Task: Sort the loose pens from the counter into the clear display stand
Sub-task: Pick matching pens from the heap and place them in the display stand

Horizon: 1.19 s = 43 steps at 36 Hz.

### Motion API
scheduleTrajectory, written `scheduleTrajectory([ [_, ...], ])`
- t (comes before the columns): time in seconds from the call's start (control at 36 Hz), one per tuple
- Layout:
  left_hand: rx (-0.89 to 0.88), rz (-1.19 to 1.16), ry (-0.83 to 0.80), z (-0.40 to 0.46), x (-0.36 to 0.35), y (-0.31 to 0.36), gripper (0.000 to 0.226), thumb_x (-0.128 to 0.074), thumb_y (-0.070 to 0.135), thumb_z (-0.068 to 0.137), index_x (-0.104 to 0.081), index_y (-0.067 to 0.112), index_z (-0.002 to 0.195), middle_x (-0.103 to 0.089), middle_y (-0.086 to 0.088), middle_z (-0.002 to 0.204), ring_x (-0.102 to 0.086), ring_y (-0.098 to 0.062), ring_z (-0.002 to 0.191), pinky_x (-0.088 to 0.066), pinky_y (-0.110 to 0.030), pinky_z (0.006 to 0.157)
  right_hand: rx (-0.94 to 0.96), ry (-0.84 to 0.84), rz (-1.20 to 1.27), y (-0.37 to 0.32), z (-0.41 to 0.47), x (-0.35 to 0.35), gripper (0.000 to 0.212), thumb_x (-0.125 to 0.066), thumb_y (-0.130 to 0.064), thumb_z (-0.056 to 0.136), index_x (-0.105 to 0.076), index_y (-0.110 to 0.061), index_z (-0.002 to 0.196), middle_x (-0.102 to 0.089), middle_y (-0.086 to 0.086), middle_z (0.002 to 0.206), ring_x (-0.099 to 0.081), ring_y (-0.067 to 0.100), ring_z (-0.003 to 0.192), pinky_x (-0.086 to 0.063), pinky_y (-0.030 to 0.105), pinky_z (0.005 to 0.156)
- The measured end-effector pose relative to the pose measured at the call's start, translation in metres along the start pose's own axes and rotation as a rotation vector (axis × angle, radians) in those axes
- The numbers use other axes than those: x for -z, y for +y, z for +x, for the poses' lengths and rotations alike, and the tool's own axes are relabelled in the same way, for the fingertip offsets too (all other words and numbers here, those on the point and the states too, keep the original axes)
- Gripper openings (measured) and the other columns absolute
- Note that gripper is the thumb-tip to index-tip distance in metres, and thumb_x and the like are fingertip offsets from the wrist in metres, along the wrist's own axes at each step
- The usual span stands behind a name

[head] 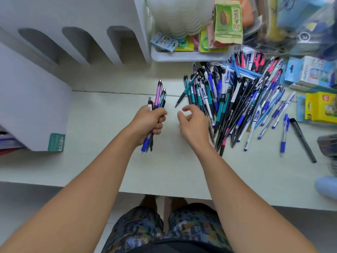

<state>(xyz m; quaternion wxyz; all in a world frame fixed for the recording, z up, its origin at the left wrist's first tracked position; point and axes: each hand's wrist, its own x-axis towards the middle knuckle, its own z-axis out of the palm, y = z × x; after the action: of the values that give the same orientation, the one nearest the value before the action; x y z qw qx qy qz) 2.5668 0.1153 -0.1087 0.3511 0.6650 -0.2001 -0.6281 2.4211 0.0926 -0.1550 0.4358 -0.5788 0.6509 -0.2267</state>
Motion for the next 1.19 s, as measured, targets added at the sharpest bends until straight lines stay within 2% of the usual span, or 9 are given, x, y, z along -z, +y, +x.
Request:
scheduleTrajectory([
  [0.11, 0.005, -0.117, 0.049, -0.011, 0.013, -0.002, 0.024, -0.062, 0.017, 0.099, -0.044, 0.019, 0.082, -0.037, 0.004, 0.058, -0.028, -0.008, 0.043, -0.024, -0.019, 0.038, -0.072, 0.049, -0.191, -0.019, 0.036, -0.022, 0.043, -0.065, -0.048, 0.093, -0.061, -0.009, 0.075, -0.064, 0.003, 0.069, -0.061, 0.024, 0.061, -0.050, 0.031, 0.061],
  [0.31, 0.029, -0.151, 0.128, -0.034, 0.028, -0.007, 0.023, -0.066, 0.024, 0.096, -0.047, 0.017, 0.085, -0.047, 0.001, 0.056, -0.039, -0.013, 0.045, -0.034, -0.020, 0.042, -0.156, 0.006, -0.282, -0.043, 0.063, -0.035, 0.026, -0.062, -0.021, 0.095, -0.050, -0.011, 0.074, -0.055, 0.004, 0.077, -0.054, 0.028, 0.073, -0.040, 0.030, 0.065],
  [0.44, 0.023, -0.250, 0.166, -0.051, 0.044, -0.008, 0.019, -0.063, 0.026, 0.099, -0.061, 0.010, 0.090, -0.048, -0.001, 0.064, -0.034, -0.008, 0.043, -0.029, -0.018, 0.038, -0.024, -0.307, -0.105, -0.054, 0.020, -0.017, 0.030, -0.057, -0.020, 0.096, -0.066, -0.005, 0.071, -0.069, 0.009, 0.066, -0.051, 0.003, 0.040, -0.041, 0.023, 0.054],
  [0.56, -0.020, -0.341, 0.192, -0.074, 0.062, 0.000, 0.039, -0.062, 0.046, 0.097, -0.069, 0.011, 0.111, -0.043, 0.004, 0.062, -0.030, -0.007, 0.045, -0.026, -0.018, 0.040, 0.153, -0.604, 0.050, -0.077, -0.056, -0.003, 0.032, -0.055, -0.023, 0.103, -0.062, -0.010, 0.075, -0.065, 0.003, 0.063, -0.050, 0.010, 0.049, -0.040, 0.020, 0.050],
  [0.67, -0.091, -0.300, 0.192, -0.100, 0.076, 0.013, 0.062, -0.073, 0.058, 0.072, -0.071, 0.006, 0.105, -0.036, 0.003, 0.057, -0.026, -0.011, 0.046, -0.025, -0.020, 0.041, 0.218, -0.748, 0.062, -0.097, -0.098, -0.014, 0.034, -0.055, -0.018, 0.103, -0.055, -0.015, 0.069, -0.061, 0.004, 0.062, -0.051, 0.011, 0.053, -0.041, 0.017, 0.054],
  [0.78, -0.139, -0.221, 0.255, -0.114, 0.094, 0.023, 0.035, -0.083, 0.037, 0.078, -0.059, 0.010, 0.082, -0.041, -0.002, 0.066, -0.032, -0.014, 0.048, -0.029, -0.024, 0.042, 0.236, -0.679, 0.138, -0.124, -0.116, -0.035, 0.035, -0.057, -0.014, 0.101, -0.052, -0.014, 0.066, -0.056, 0.005, 0.061, -0.051, 0.010, 0.056, -0.042, 0.018, 0.056],
  [0.86, -0.237, -0.281, 0.252, -0.121, 0.112, 0.034, 0.027, -0.073, 0.028, 0.089, -0.055, 0.016, 0.074, -0.047, 0.001, 0.064, -0.036, -0.012, 0.049, -0.034, -0.024, 0.046, 0.186, -0.454, 0.296, -0.143, -0.129, -0.050, 0.029, -0.060, -0.037, 0.094, -0.063, -0.016, 0.074, -0.065, 0.003, 0.073, -0.060, 0.009, 0.072, -0.047, 0.022, 0.066],
  [1.03, -0.391, -0.437, 0.243, -0.147, 0.152, 0.060, 0.043, -0.072, 0.028, 0.090, -0.055, 0.025, 0.050, -0.050, 0.004, 0.058, -0.045, -0.012, 0.055, -0.040, -0.029, 0.063, -0.424, -0.190, 1.194, -0.187, -0.184, -0.112, 0.061, -0.041, -0.060, 0.100, -0.066, -0.009, 0.122, -0.073, 0.008, 0.120, -0.067, 0.025, 0.117, -0.051, 0.046, 0.099],
  [1.19, -0.428, -0.450, 0.065, -0.170, 0.219, 0.057, 0.037, -0.071, 0.021, 0.092, -0.053, 0.016, 0.060, -0.052, 0.002, 0.054, -0.059, -0.017, 0.065, -0.053, -0.031, 0.069, -0.570, 0.041, 1.519, -0.250, -0.221, -0.173, 0.054, -0.053, -0.051, 0.097, -0.068, -0.004, 0.119, -0.076, 0.018, 0.107, -0.075, 0.029, 0.098, -0.051, 0.044, 0.105],
])
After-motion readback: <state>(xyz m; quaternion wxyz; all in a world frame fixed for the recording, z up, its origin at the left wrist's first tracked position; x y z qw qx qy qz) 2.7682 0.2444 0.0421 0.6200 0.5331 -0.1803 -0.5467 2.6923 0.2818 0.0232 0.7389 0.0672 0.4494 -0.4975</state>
